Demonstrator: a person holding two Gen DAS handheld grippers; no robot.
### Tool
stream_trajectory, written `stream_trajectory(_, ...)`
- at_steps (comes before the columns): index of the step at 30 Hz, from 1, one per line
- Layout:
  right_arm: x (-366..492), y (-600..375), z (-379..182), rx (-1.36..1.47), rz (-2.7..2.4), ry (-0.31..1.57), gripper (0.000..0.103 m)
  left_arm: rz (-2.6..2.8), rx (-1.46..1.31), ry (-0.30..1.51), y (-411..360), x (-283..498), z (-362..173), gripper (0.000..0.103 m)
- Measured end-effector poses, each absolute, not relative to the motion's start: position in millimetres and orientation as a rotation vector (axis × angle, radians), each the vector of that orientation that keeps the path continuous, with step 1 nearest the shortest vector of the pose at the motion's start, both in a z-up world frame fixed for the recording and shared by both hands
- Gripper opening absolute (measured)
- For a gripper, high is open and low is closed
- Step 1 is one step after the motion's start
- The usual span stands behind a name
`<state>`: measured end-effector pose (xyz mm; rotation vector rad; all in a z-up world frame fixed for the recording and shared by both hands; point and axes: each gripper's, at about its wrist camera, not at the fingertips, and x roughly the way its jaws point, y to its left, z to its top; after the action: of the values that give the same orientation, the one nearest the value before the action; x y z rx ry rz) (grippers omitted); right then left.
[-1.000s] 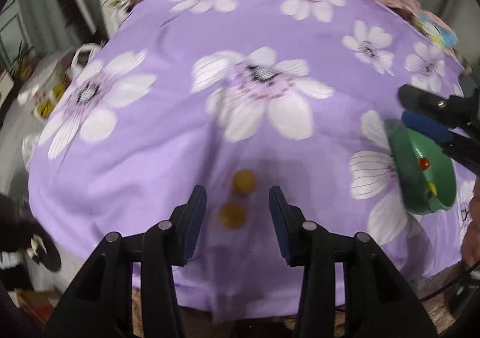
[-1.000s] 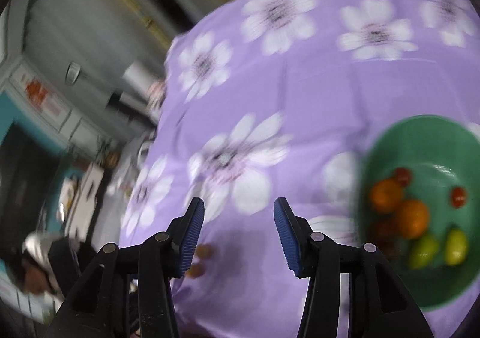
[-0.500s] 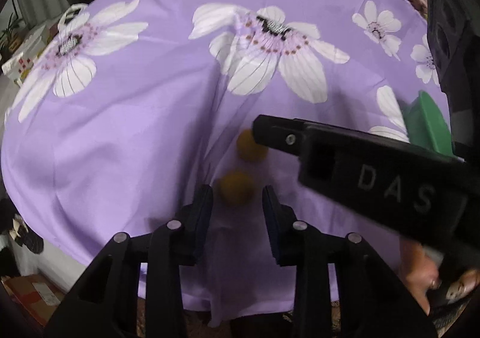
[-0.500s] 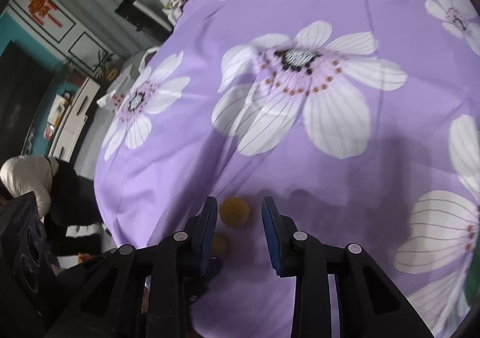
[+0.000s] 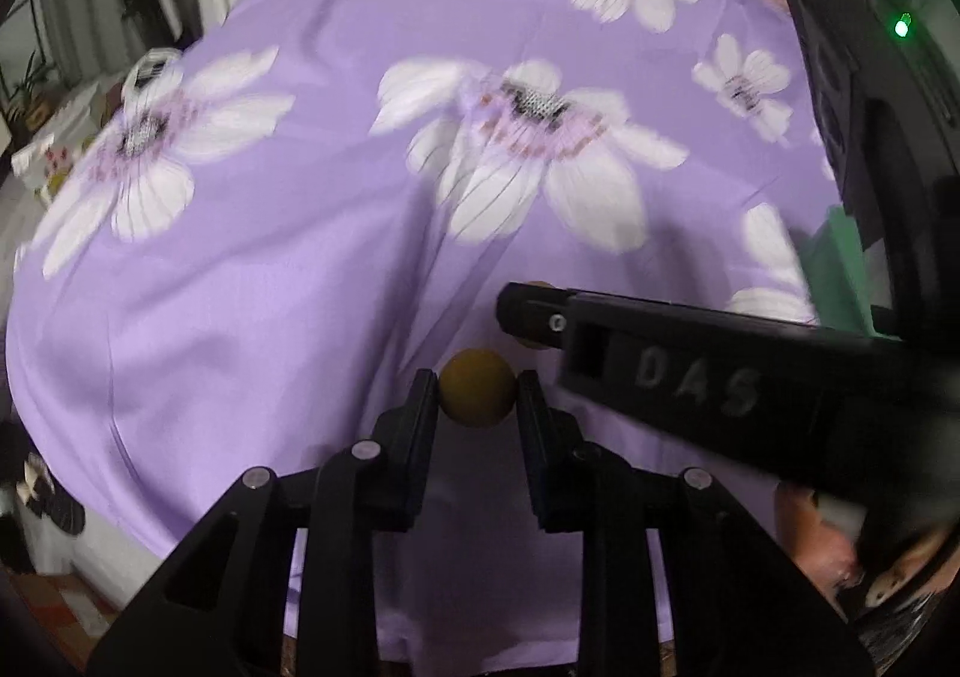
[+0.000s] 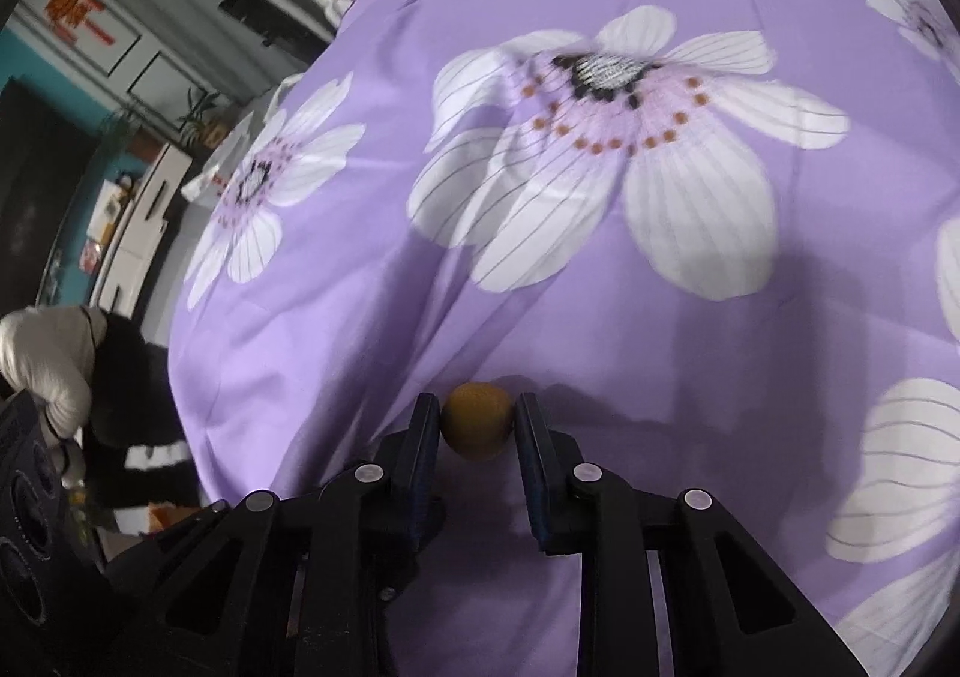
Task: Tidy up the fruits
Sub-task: 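Carry the yellow fruit with the right gripper over the bowl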
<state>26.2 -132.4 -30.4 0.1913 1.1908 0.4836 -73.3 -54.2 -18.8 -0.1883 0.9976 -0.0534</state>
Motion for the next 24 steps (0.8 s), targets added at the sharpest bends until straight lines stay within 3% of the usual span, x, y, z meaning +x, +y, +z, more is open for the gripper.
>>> stream_trajectory(12,-35,-282,81,0.344,0.175,0.76,0.027,-0.274,-0.125,0.689,-149,-67,69,0.026)
stream_trajectory(24,-58,-394,67,0.551,-0.096,0.712,0.027,-0.474,-0.065,0.663,-251,-46,85,0.026)
